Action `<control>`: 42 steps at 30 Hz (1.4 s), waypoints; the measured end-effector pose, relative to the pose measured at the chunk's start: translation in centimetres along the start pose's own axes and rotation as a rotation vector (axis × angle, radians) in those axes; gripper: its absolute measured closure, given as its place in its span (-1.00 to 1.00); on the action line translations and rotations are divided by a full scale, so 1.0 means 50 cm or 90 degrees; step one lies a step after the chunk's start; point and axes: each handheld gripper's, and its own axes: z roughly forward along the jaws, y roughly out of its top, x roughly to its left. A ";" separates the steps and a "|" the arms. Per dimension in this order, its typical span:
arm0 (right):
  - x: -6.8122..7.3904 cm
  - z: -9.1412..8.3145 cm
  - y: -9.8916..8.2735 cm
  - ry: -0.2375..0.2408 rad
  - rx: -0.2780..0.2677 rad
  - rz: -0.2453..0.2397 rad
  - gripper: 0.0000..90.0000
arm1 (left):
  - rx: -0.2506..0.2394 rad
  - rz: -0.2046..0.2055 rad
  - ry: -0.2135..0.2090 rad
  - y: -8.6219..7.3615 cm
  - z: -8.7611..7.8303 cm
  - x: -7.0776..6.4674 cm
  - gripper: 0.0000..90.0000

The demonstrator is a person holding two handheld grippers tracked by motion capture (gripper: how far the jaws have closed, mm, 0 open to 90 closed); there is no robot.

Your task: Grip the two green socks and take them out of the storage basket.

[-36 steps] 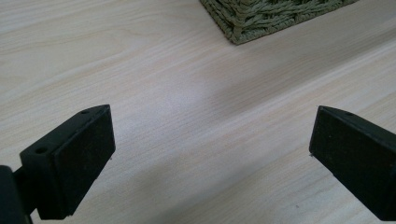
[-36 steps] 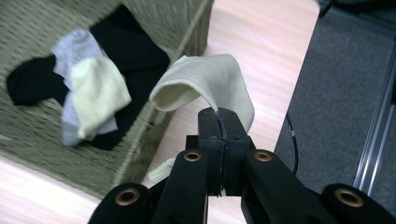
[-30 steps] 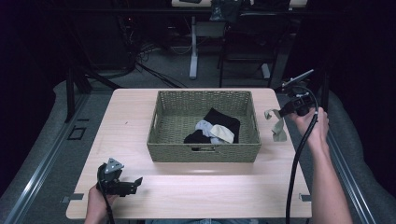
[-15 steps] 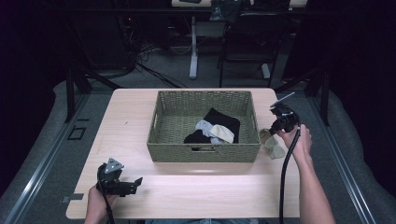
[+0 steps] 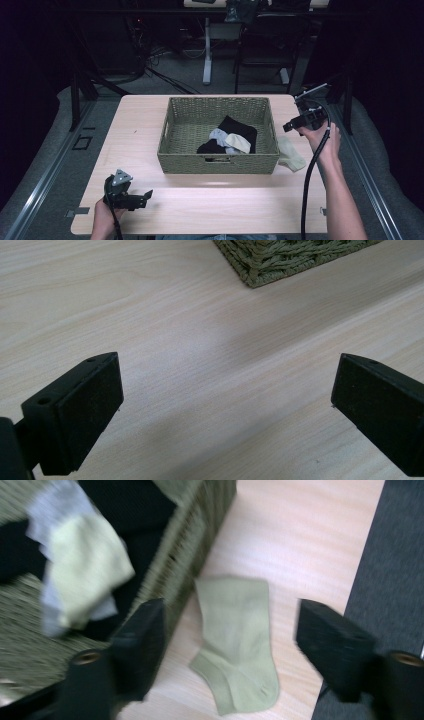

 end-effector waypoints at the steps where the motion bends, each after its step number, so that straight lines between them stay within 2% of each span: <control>1: 0.007 -0.012 0.006 0.004 -0.011 -0.007 -0.56 | 0.000 0.000 0.000 0.000 0.000 0.000 -0.99; 3: 0.024 -0.035 0.019 0.013 -0.027 -0.021 -0.69 | 0.003 0.001 0.000 0.001 0.000 0.000 -0.99; 4: 0.032 -0.042 0.023 0.014 -0.034 -0.030 -0.70 | 0.002 0.001 -0.001 0.001 0.000 0.000 -0.99; 7: 0.070 -0.061 0.045 0.030 -0.055 -0.054 -0.85 | 0.000 0.000 0.000 0.000 0.000 0.000 -0.99; 14: 0.143 -0.050 0.088 0.057 -0.060 -0.092 -0.90 | -0.002 0.002 -0.002 -0.001 -0.002 0.001 -0.99; 19: 0.179 -0.016 0.105 0.079 -0.058 -0.105 -0.88 | -0.001 0.002 -0.002 -0.001 -0.002 0.001 -0.99; 28: 0.226 0.073 0.113 0.098 -0.006 -0.123 -0.86 | -0.002 0.003 -0.002 -0.001 -0.003 0.001 -0.99; 32: 0.235 0.107 0.111 0.108 0.006 -0.119 -0.85 | -0.002 0.002 -0.002 -0.001 -0.003 0.001 -0.99; 36: 0.238 0.133 0.109 0.115 0.031 -0.129 -0.82 | -0.002 0.003 -0.003 -0.002 -0.003 0.001 -0.99; 42: 0.238 0.169 0.103 0.117 0.054 -0.117 -0.71 | -0.003 0.001 -0.003 -0.002 -0.003 0.001 -0.99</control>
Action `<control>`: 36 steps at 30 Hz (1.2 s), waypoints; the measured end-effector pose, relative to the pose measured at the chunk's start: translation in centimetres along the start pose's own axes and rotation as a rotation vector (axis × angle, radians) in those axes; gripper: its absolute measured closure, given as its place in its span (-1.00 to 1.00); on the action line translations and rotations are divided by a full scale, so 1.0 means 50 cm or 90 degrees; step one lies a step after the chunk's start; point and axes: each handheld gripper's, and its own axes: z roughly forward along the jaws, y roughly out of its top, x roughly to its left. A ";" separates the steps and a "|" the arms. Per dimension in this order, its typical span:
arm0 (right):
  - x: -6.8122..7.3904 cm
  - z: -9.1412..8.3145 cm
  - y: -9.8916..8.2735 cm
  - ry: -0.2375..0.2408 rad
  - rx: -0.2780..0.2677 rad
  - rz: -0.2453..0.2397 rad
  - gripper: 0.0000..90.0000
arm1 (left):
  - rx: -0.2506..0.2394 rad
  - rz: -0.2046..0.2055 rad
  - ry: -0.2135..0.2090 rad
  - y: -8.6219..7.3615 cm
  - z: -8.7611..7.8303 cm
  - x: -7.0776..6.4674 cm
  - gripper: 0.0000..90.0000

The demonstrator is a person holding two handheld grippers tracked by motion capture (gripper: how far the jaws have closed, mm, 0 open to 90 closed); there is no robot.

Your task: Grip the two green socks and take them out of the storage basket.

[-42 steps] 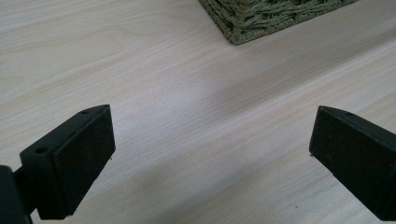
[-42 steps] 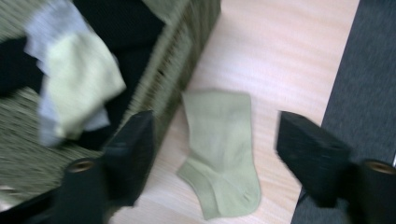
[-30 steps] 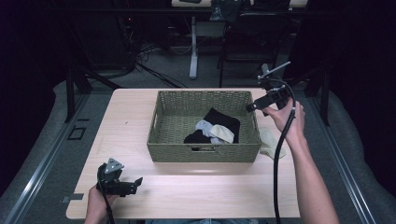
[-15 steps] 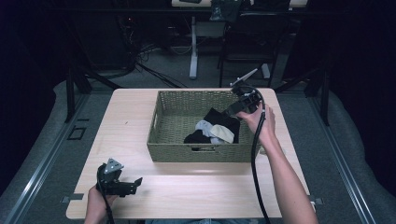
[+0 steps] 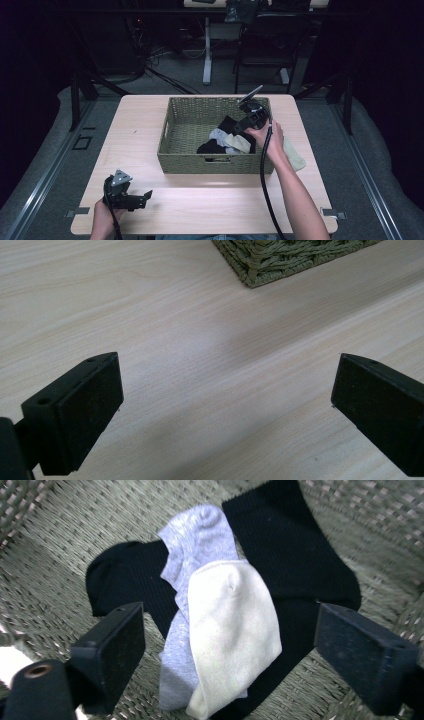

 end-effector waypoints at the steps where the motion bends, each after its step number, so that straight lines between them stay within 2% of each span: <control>1: -0.001 0.005 -0.001 -0.001 0.001 0.003 -0.71 | 0.000 0.001 0.000 0.000 0.000 0.000 -0.99; 5: -0.007 0.023 -0.003 0.007 0.013 0.010 -0.69 | 0.001 0.001 -0.001 0.000 0.000 0.000 -0.99; 7: -0.009 0.029 -0.001 0.007 0.031 0.004 -0.66 | 0.002 0.001 -0.001 0.000 0.001 0.000 -0.99; 8: -0.007 0.037 -0.002 0.009 0.024 0.008 -0.63 | 0.002 0.001 -0.001 0.000 0.001 0.000 -0.99; 9: -0.008 0.038 0.001 0.010 0.038 0.001 -0.60 | 0.001 0.001 -0.001 0.000 0.001 0.000 -0.99; 14: -0.004 0.060 0.006 0.008 0.047 0.000 -0.38 | 0.002 0.001 -0.001 0.000 0.000 0.000 -0.99; 16: -0.004 0.068 0.009 0.012 0.064 -0.007 -0.29 | 0.002 0.000 -0.001 0.000 0.000 0.000 -0.99; 17: -0.002 0.074 0.009 0.011 0.061 0.000 -0.25 | 0.001 -0.001 -0.001 0.000 0.000 0.000 -0.99; 18: -0.003 0.077 0.012 0.006 0.075 -0.007 -0.22 | 0.002 -0.001 -0.001 0.000 0.000 0.000 -0.99; 21: 0.000 0.089 0.014 0.008 0.081 0.000 -0.10 | 0.001 0.002 0.000 0.000 0.000 0.000 -0.99; 22: -0.001 0.090 0.016 0.011 0.094 -0.008 -0.07 | 0.001 0.000 0.000 0.000 0.000 0.000 -0.99; 25: -0.001 0.101 0.015 0.004 0.098 0.000 0.03 | 0.001 0.000 0.000 0.000 0.000 0.000 -0.99; 26: -0.002 0.102 0.016 0.005 0.108 -0.004 0.07 | 0.002 0.000 0.000 0.000 0.000 0.000 -0.99; 29: -0.002 0.115 0.016 0.004 0.120 0.011 0.13 | 0.001 0.000 0.001 0.000 0.000 0.000 -0.99; 32: -0.005 0.123 0.017 0.004 0.138 0.007 0.36 | 0.001 0.003 0.000 0.000 0.000 0.001 -0.99; 35: -0.004 0.128 0.018 0.004 0.146 0.015 0.71 | 0.001 0.001 0.001 0.000 0.000 0.001 -0.99; 36: -0.003 0.128 0.018 0.001 0.146 0.016 0.77 | 0.000 0.001 0.001 0.000 0.000 0.001 -0.99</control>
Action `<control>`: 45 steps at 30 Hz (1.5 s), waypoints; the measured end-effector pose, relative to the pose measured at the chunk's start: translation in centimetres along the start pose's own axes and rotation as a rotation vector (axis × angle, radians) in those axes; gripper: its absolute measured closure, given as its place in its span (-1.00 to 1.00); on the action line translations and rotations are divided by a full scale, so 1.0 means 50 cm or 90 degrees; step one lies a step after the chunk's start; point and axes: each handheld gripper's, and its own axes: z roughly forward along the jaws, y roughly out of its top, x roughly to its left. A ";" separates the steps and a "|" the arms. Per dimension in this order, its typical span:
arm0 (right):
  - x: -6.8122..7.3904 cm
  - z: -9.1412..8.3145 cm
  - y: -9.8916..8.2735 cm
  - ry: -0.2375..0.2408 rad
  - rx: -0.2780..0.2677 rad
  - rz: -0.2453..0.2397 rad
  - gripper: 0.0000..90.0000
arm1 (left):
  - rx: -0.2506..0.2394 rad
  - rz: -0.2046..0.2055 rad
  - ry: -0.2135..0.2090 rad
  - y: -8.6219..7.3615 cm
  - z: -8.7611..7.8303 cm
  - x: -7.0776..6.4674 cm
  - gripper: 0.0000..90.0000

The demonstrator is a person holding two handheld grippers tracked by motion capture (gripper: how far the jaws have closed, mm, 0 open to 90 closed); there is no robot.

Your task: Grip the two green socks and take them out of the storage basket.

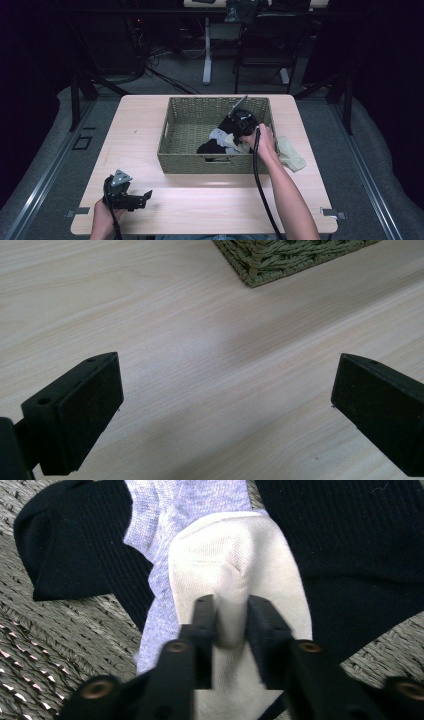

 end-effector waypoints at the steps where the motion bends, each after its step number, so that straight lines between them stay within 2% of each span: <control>1: -0.001 -0.003 0.001 -0.002 0.006 -0.004 0.81 | 0.000 0.000 0.000 0.000 0.000 0.000 -0.99; 2: 0.000 -0.003 0.000 -0.004 -0.003 0.000 0.82 | -0.001 0.000 -0.001 0.000 0.000 0.000 -0.99; 3: -0.001 -0.010 0.001 -0.005 0.004 -0.008 0.84 | -0.002 -0.001 -0.001 0.000 -0.001 0.000 -0.99; 7: 0.005 -0.031 -0.002 -0.006 -0.020 -0.008 0.85 | -0.001 0.000 -0.001 0.000 -0.001 0.000 -0.99; 10: 0.007 -0.059 -0.003 -0.013 -0.023 -0.026 0.85 | -0.002 -0.001 -0.001 0.000 -0.001 0.000 -0.99; 11: 0.011 -0.068 -0.006 -0.012 -0.040 -0.020 0.85 | -0.002 0.000 -0.001 0.000 -0.001 0.000 -0.99; 17: 0.021 -0.134 -0.010 -0.027 -0.055 -0.037 0.85 | -0.001 0.002 -0.001 0.000 -0.001 0.000 -0.99; 20: 0.025 -0.157 -0.014 -0.030 -0.077 -0.034 0.85 | -0.001 0.002 -0.001 0.000 -0.001 0.000 -0.99; 27: 0.029 -0.217 -0.019 -0.040 -0.088 -0.044 0.85 | -0.001 0.001 -0.001 0.001 -0.001 0.000 -0.99; 28: 0.031 -0.223 -0.020 -0.041 -0.099 -0.039 0.85 | -0.001 0.002 -0.001 0.001 -0.001 0.000 -0.99; 36: 0.043 -0.274 -0.021 -0.051 -0.119 -0.051 0.85 | -0.001 0.002 -0.002 0.001 -0.001 0.000 -0.99; 45: 0.054 -0.322 -0.025 -0.059 -0.131 -0.062 0.85 | -0.001 0.002 -0.002 0.001 -0.001 -0.001 -0.99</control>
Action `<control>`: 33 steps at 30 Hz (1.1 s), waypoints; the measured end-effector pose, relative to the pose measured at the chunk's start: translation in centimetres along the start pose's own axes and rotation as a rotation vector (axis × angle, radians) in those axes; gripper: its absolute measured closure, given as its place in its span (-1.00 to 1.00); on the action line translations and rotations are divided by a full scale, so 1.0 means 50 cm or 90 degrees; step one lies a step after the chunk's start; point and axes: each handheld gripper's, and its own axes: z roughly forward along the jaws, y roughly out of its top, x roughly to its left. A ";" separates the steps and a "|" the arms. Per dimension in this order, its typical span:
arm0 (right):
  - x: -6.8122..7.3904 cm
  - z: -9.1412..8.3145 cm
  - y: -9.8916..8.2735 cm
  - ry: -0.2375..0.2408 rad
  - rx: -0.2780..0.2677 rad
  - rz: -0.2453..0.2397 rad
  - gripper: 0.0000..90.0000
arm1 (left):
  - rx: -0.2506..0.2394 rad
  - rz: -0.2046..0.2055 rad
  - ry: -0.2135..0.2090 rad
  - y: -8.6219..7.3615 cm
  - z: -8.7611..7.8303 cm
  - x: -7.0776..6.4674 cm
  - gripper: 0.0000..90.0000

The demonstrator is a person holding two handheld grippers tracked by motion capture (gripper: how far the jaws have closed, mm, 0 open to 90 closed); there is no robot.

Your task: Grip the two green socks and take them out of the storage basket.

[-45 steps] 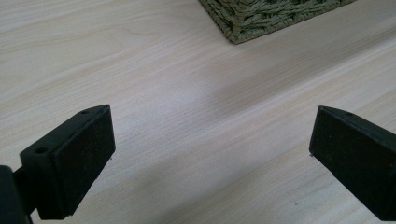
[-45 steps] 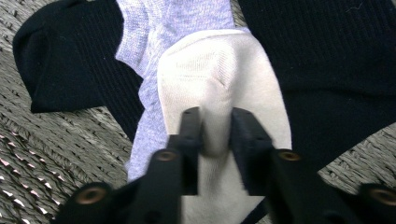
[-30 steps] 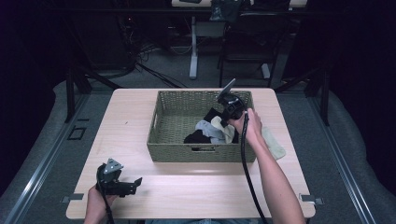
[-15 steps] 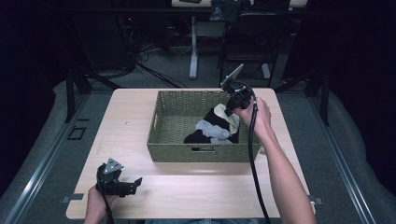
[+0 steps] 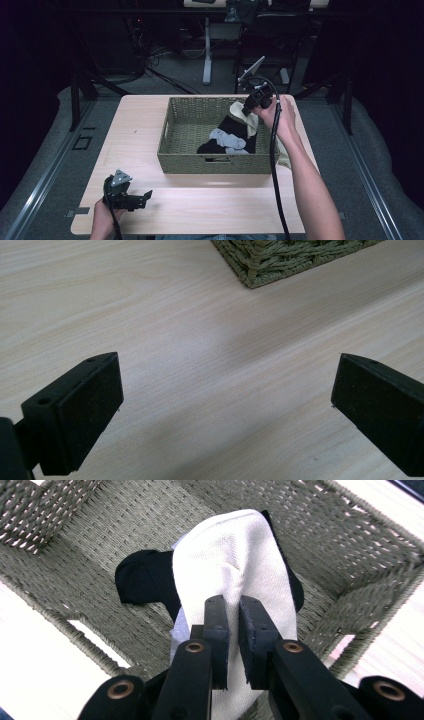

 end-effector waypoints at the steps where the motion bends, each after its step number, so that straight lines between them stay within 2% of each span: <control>1: 0.001 -0.004 0.000 0.000 -0.006 0.003 0.85 | 0.000 0.000 0.000 0.000 0.000 0.000 -0.99; 8: -0.006 -0.043 -0.008 -0.011 -0.019 0.002 0.85 | 0.000 -0.001 -0.001 0.000 0.000 0.000 -0.99; 16: -0.035 -0.074 -0.034 -0.028 -0.027 0.019 0.85 | 0.000 -0.001 0.000 0.000 0.001 0.000 -0.99; 23: -0.071 -0.095 -0.066 -0.040 -0.033 0.049 0.85 | -0.001 -0.002 0.000 0.000 0.001 0.000 -0.99; 29: -0.110 -0.095 -0.101 -0.051 -0.033 0.081 0.85 | 0.000 -0.002 0.001 0.000 0.001 0.000 -0.99; 33: -0.136 -0.090 -0.125 -0.046 -0.025 0.101 0.85 | 0.000 -0.003 0.001 0.000 0.001 0.000 -0.99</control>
